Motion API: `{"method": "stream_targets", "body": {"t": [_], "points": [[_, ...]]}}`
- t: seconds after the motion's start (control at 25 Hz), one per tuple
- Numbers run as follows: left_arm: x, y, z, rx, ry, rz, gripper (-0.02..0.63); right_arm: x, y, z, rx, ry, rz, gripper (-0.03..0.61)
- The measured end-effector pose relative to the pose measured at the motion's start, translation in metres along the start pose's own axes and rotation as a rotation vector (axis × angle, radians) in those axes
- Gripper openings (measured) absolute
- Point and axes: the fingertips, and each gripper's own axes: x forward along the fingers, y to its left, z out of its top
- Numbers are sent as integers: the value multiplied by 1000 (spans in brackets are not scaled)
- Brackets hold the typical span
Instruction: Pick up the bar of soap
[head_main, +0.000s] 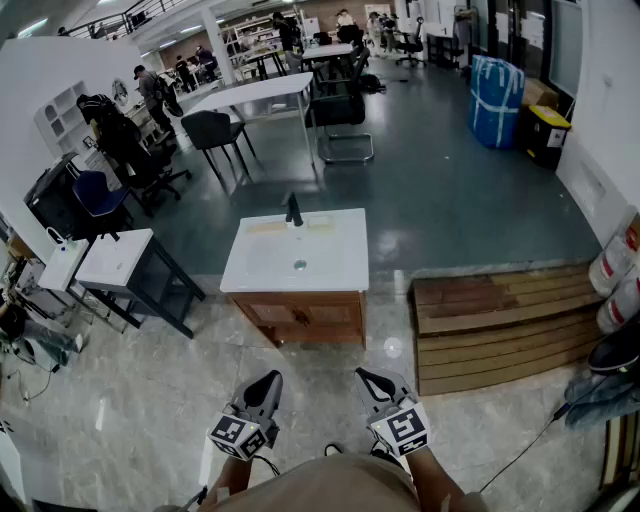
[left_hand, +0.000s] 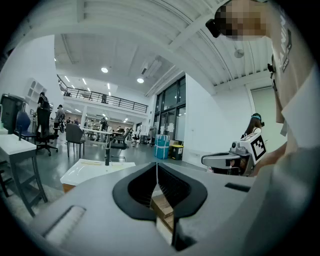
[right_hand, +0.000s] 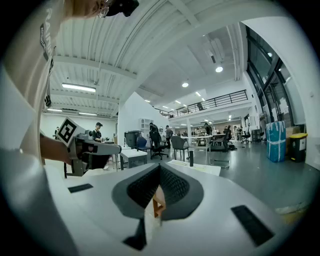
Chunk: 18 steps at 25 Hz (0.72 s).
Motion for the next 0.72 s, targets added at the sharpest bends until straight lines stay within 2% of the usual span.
{"method": "stream_targets", "body": {"t": [0.28,0.44,0.56,0.72], "points": [[-17,38,-11,-33,-5,17,-8,36,21,8,-22,-11,25,3],[-23,52,-17,-55,-10,13,-8,44,22,7,-40,-13,-23,3],[-28,58,-35,-80,-3,-7,-8,45,31,-2,-48,13,-44,3],[-26,53,-54,-125,16,-48,-8,40,33,-28,9,85,-97,3]]}}
